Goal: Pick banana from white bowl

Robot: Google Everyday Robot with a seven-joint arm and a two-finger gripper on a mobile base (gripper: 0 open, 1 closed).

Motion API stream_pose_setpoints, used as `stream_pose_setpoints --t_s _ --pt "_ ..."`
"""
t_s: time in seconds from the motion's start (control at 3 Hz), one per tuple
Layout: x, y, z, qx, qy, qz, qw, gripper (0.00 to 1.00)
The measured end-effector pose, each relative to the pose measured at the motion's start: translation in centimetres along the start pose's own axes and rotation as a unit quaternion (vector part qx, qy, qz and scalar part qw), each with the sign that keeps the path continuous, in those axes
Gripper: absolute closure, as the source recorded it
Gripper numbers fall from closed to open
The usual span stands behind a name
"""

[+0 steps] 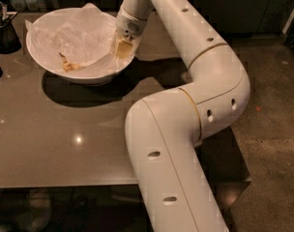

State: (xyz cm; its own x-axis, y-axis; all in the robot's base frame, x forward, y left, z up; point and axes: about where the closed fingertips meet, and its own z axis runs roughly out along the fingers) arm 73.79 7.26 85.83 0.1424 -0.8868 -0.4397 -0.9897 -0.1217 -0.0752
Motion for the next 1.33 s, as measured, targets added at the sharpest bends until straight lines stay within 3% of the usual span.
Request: stream_pose_setpoints --t_s 0.33,0.67,1.0,1.33 --pt "0.5 -0.3 -0.4 0.009 0.001 0.004 0.9999 0.42" --pt "0.4 -0.4 -5.3 0.065 -0.020 0.008 0.9977 0.41" --pt "-1.3 0.7 -11.6 0.125 -0.030 0.006 0.9917 0.36" --pt "-2.1 1.5 -13.4 0.138 -0.034 0.000 0.9898 0.19"
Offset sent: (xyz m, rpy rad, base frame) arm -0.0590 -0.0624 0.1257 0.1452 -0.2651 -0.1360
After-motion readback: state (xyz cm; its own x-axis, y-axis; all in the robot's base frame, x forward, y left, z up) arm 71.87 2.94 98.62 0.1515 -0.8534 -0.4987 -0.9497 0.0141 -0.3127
